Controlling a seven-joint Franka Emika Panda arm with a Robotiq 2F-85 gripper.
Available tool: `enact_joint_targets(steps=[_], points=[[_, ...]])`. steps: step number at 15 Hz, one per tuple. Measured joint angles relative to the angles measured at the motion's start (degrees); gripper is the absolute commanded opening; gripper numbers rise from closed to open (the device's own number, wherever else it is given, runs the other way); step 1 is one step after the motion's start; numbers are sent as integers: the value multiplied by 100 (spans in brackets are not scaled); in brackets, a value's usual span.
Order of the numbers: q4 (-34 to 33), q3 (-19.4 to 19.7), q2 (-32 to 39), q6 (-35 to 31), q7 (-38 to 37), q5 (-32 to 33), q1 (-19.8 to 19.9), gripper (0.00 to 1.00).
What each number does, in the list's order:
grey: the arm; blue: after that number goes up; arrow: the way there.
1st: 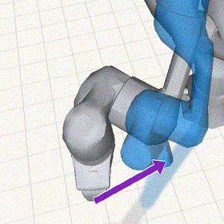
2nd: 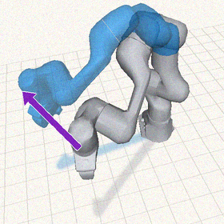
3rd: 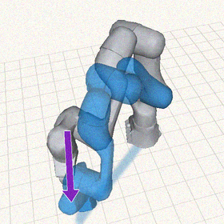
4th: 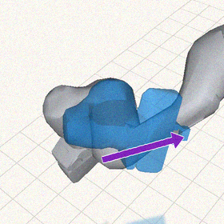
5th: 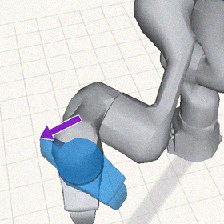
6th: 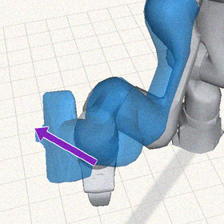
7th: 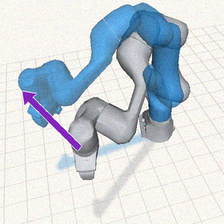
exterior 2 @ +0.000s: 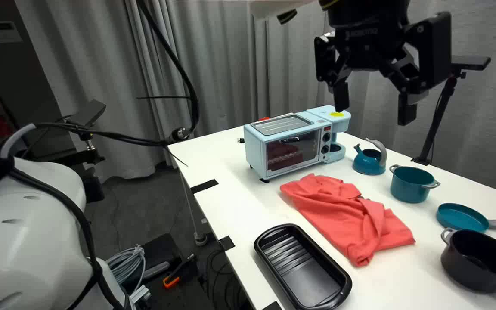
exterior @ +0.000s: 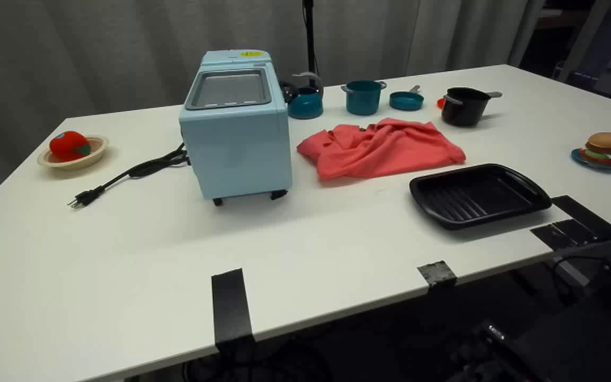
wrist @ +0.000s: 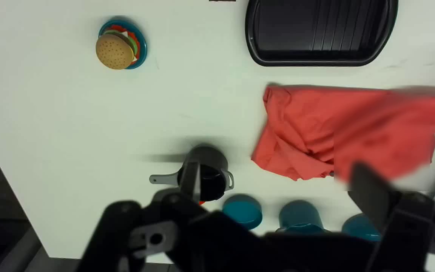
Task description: Unfold the shirt
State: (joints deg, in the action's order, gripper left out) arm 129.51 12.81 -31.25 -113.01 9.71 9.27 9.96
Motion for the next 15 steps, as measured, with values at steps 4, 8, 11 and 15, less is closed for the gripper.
enact_joint_targets(steps=[4, 8, 11, 15], points=[[-1, 2, 7, 0, -1, 0, 0, 100], [-91, -215, 59, -326, -46, 231, -6, 100], [-553, -796, 354, -761, -415, 788, -26, 100], [-1594, -1487, 1318, -1102, -1016, 1619, -55, 100]])
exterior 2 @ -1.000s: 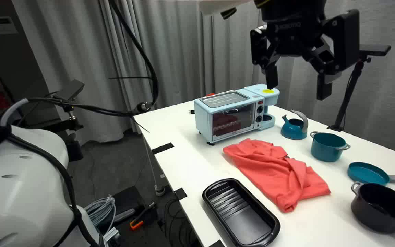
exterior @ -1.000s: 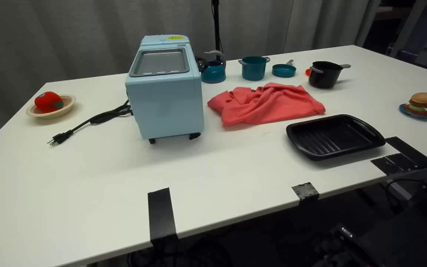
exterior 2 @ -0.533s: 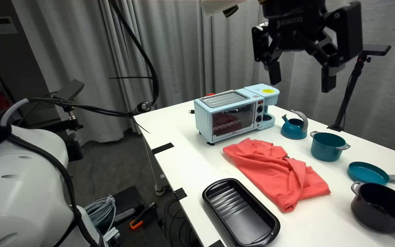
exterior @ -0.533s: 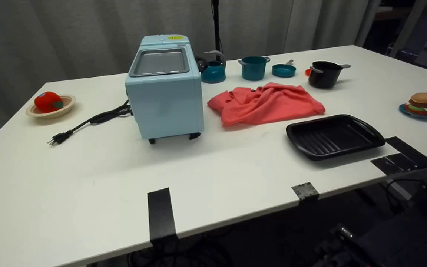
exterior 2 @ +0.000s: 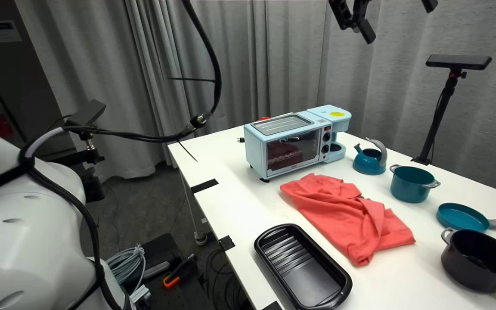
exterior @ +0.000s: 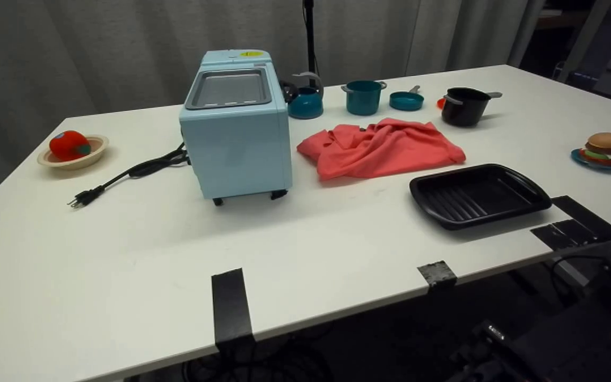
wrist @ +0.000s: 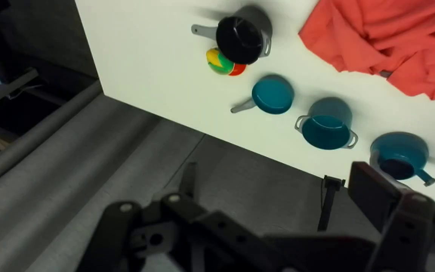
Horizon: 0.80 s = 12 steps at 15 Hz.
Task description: Unfold the shirt
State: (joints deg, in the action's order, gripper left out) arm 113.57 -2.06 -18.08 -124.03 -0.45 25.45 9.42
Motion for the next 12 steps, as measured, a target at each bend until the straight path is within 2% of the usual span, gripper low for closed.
enact_joint_targets(steps=[4, 8, 12], points=[[-1071, -99, 1325, -98, 30, 17, -203, 100], [-2070, -49, 2764, -30, 462, -909, -363, 100], [-3069, -54, 4115, 428, 960, -1726, -405, 100]])
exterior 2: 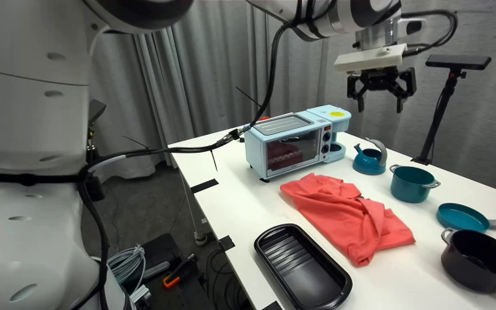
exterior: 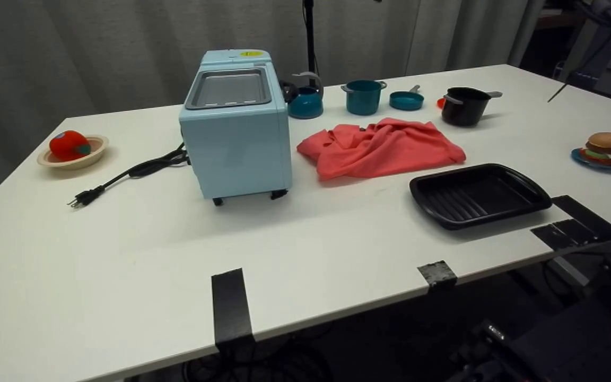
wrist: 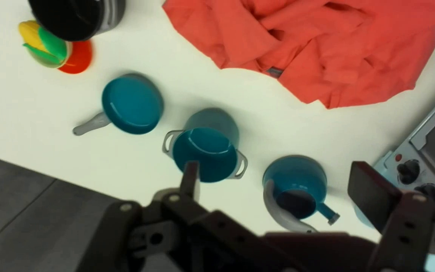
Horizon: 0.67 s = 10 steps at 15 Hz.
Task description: Unfold the shirt
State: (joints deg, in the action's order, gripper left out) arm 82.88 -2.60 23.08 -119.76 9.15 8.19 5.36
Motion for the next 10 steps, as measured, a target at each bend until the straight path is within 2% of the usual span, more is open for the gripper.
enact_joint_targets(steps=[3, 7, 10], points=[[-724, -18, 900, 509, 200, -277, -38, 100], [-1691, -27, 1881, 1396, 317, -300, -144, 100], [-1762, -13, 1996, 1404, 314, -300, -160, 100]])
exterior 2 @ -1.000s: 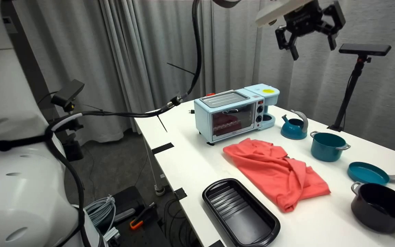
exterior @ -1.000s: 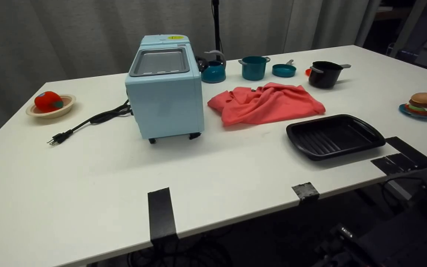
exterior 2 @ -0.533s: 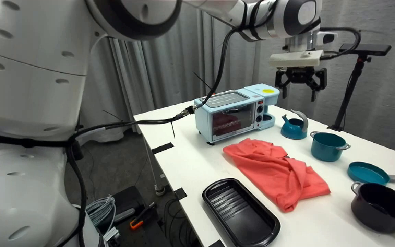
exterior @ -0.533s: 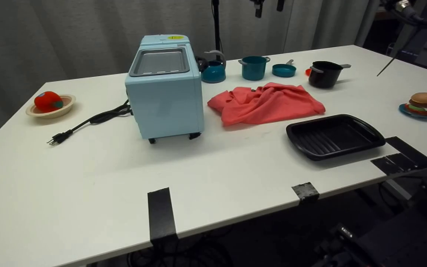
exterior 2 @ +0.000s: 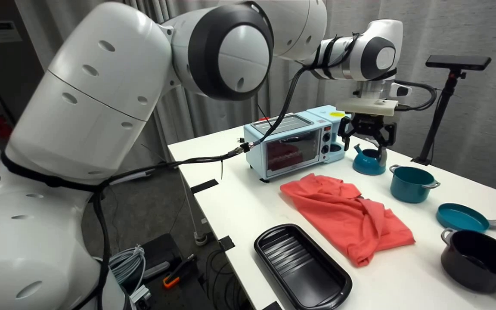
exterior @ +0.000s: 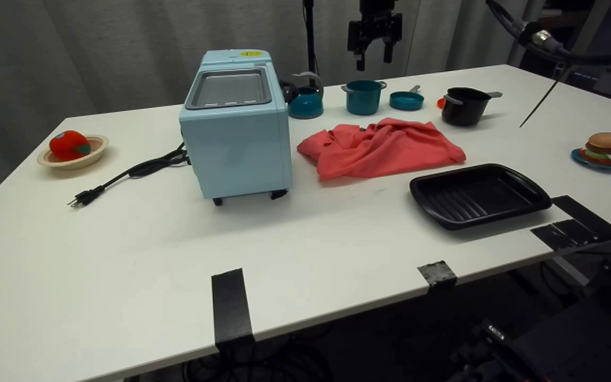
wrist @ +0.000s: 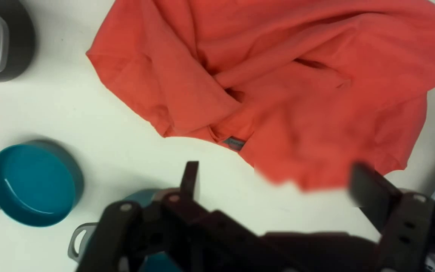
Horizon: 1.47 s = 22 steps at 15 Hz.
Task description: Unfold the shirt
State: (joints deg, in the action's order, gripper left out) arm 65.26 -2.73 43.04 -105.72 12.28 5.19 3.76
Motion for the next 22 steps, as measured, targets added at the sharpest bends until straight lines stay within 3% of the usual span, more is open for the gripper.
enact_joint_targets(steps=[9, 22], points=[[66, -38, 121, -6, -5, -36, -41, 100], [131, -266, 1227, -497, -6, -182, -376, 100]])
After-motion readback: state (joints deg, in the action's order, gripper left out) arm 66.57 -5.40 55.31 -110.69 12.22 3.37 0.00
